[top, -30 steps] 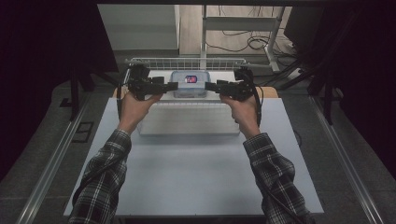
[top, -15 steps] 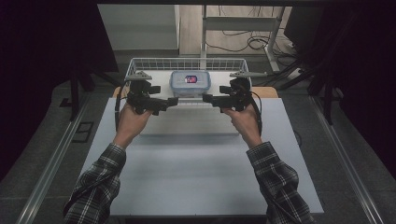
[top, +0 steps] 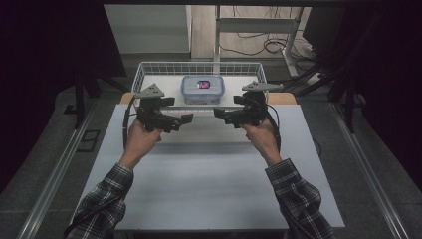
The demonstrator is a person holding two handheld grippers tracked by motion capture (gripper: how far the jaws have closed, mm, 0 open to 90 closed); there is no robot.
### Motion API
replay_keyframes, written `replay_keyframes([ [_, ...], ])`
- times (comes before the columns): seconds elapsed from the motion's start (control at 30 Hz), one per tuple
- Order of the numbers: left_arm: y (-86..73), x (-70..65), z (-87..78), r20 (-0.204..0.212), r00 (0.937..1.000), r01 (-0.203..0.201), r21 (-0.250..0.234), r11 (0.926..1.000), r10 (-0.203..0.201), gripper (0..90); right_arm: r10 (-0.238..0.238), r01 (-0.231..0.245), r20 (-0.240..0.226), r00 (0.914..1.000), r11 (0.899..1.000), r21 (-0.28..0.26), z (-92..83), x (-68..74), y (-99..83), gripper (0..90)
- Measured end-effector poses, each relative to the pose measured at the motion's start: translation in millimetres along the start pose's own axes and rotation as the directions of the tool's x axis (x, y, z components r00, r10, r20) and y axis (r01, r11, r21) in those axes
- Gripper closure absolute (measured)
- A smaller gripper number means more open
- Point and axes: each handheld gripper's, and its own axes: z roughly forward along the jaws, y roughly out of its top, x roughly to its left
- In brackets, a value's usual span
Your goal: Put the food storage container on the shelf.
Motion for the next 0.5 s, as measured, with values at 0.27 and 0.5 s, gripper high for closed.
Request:
replay_keyframes([
  [0.27, -11.5, -13.3, -0.9, -0.029, 0.9987, -0.042, 0.016, 0.9990, 0.042, 4.4, -0.034, 0.034, -0.007, 0.9994, 0.999, -0.009, -6.4, 10.8, -8.6, 5.2],
  [0.5, -26.6, -23.6, -3.6, -0.013, 0.9984, -0.055, 0.004, 0.9985, 0.055, 4.5, -0.066, 0.066, -0.025, 0.9975, 0.998, -0.006, -9.5, 22.1, -24.3, 5.2],
])
